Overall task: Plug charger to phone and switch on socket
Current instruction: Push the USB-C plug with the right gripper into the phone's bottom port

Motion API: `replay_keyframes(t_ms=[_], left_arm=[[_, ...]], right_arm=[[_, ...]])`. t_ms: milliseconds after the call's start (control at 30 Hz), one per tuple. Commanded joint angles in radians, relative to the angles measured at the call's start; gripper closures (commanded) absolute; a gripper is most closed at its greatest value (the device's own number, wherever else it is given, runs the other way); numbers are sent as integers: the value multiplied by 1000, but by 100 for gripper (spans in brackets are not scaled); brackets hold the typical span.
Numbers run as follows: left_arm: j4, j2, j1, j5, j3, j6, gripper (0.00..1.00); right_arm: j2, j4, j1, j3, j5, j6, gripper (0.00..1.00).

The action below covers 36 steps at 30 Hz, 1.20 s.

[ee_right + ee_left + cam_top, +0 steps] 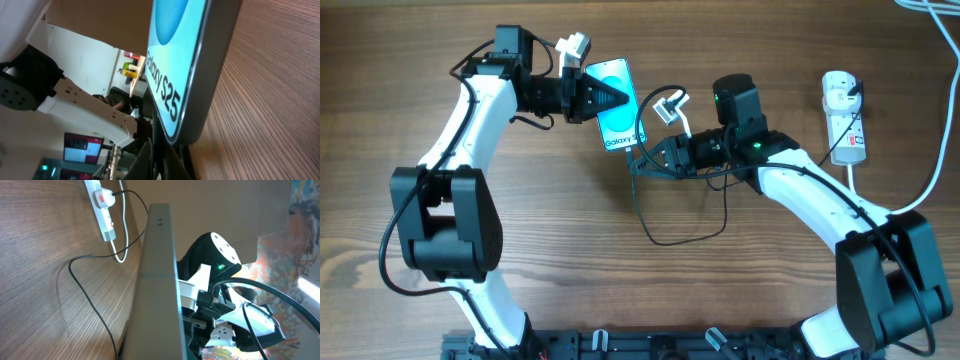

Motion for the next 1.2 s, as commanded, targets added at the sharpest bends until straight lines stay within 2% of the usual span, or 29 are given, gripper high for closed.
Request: replay_keyframes(t_ms=[0,667,967,1167], left_arm=[[-1,-23,-9,60,14,27,96],[-2,-23,-41,59,14,50,96],[-2,-23,-41,58,14,50,96],[-16,-23,-47,58,14,50,96]], right_arm=[[9,6,-11,-1,-17,-21,96],[9,13,-11,-1,-16,-21,96],[9,19,-76,-1,-18,-8,96],[9,130,-76,-1,3,97,96]])
